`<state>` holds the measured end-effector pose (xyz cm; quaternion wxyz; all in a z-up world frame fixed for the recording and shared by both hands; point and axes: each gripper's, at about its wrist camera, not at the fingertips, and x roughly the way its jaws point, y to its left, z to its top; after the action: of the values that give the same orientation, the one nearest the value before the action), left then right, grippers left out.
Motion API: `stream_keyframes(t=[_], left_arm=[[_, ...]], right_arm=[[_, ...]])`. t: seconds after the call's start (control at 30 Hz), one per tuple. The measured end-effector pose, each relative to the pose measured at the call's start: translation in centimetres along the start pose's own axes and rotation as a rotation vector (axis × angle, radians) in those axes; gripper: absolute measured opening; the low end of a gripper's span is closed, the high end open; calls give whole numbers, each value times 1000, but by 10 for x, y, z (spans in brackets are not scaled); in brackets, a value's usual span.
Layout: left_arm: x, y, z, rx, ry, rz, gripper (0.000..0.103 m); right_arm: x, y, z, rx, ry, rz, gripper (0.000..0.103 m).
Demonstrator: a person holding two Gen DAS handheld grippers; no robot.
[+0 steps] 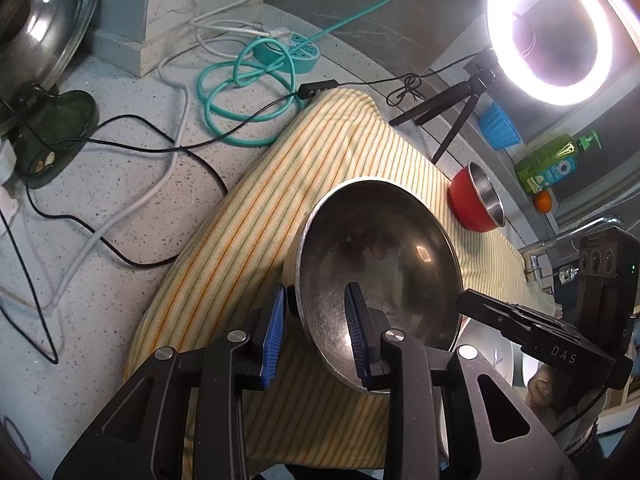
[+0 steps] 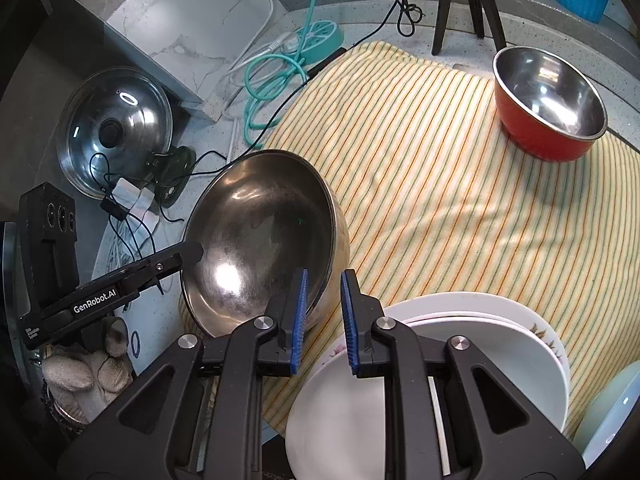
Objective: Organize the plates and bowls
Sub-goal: 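Lift the large steel bowl and lower it onto the cloth beside the plates, then open the right gripper and pull it off the steel bowl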
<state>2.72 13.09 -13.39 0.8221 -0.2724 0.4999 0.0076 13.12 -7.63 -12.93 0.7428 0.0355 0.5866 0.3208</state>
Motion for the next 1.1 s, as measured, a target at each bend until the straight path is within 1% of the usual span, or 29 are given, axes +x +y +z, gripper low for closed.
stream_keyframes(t=[0.03,0.1,0.33,0.37,0.4,0.47,0.5,0.8,0.93,1.1], left_arm=[[-1,0,1,0,-4,3,33],[-4,-1,2,3,-14,7,36],[-15,-12,10,28,-48,1,36],[-16,-15,12,35,-54,-4,36],[-17,-18,14,40,-58,-10,36],[-17,-25,18,51,-64,-25,36],[-18,-28,19,57,-66,-31,36],[-5,-71,36,144,-52,-102,36],[6,-92,45,183,-36,-130,36],[27,-120,57,228,-7,-160,36]], right_arm=[[-2,-1,0,2,-5,0,17],[-7,-4,1,7,-15,3,17],[-32,-17,0,23,-72,-15,18],[-37,-22,-1,34,-81,-14,21],[-41,-25,-2,44,-87,-14,28],[-52,-34,-3,67,-112,-19,39],[-57,-39,-5,77,-127,-25,40],[-101,-89,-5,212,-225,-60,40],[-111,-108,-3,266,-251,-71,40],[-114,-128,3,317,-268,-78,40]])
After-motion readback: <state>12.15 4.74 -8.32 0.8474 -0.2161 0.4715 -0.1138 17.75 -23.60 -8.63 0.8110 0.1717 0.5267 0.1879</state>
